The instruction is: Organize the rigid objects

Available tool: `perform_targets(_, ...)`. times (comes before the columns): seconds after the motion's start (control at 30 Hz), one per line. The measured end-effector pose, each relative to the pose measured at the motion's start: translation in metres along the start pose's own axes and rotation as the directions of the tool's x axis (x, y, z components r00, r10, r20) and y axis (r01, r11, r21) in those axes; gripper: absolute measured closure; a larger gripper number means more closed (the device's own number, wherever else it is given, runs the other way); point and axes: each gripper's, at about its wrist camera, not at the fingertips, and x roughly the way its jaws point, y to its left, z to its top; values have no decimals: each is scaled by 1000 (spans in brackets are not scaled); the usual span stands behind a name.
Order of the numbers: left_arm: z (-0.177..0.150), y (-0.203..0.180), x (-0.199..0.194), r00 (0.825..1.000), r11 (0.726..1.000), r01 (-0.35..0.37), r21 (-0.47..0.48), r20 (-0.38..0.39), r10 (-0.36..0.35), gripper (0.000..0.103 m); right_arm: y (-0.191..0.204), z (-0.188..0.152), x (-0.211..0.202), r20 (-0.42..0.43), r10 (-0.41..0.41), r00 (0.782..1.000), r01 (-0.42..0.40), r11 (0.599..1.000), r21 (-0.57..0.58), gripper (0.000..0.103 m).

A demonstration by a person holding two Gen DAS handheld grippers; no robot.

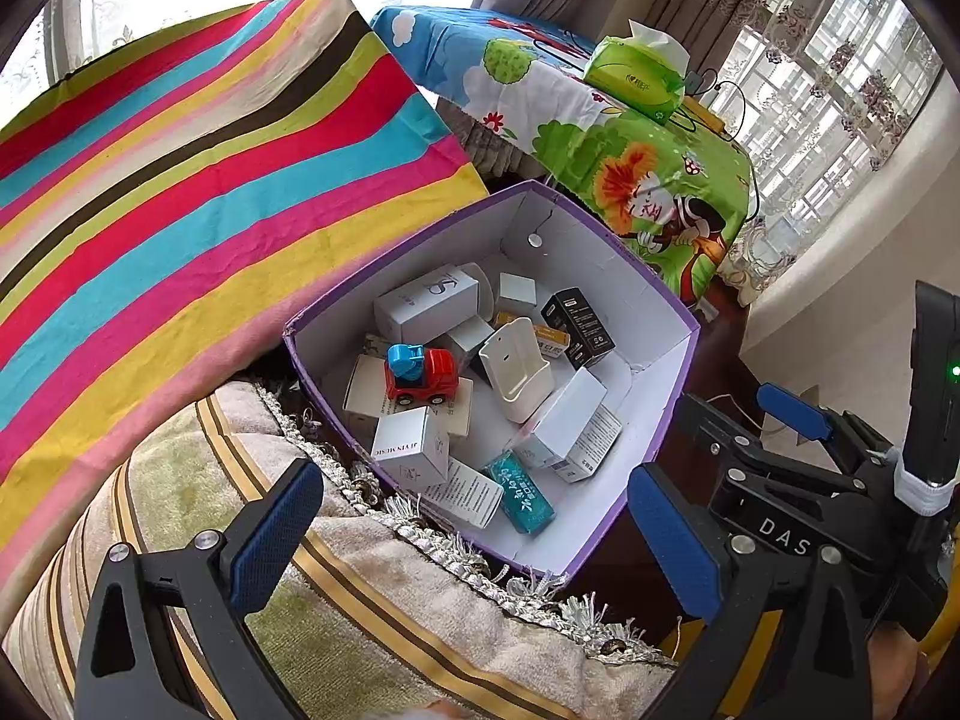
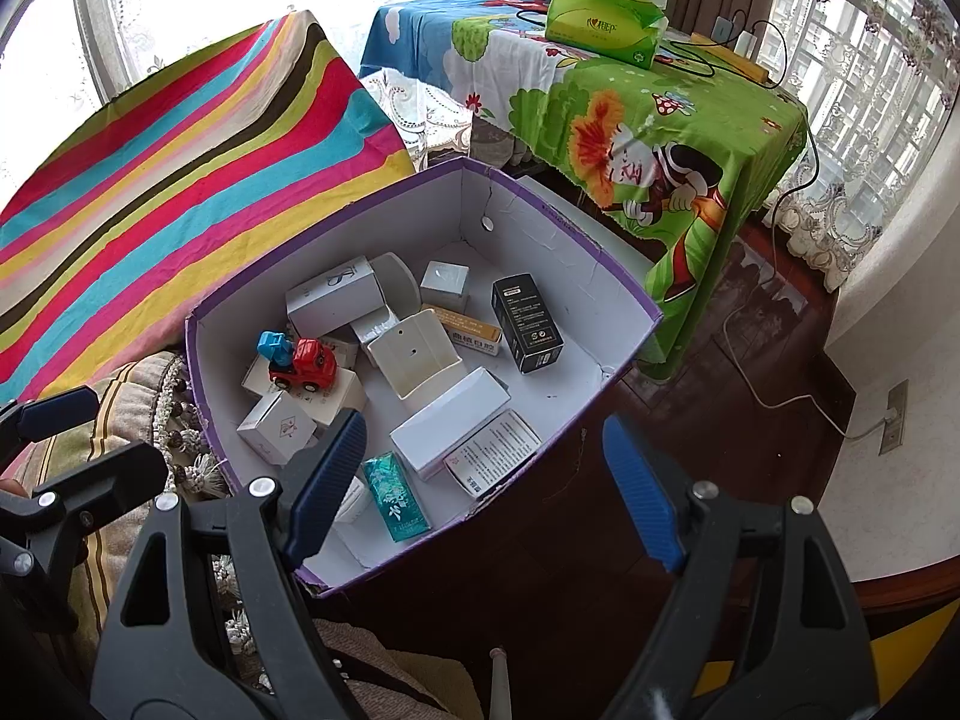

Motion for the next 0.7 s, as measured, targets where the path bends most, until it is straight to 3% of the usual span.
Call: perform_targets(0.7,2,-1,1,1000,1000,1,1,0,-1,0,0,0,0,-3,3,1000,-3,1000,0,20)
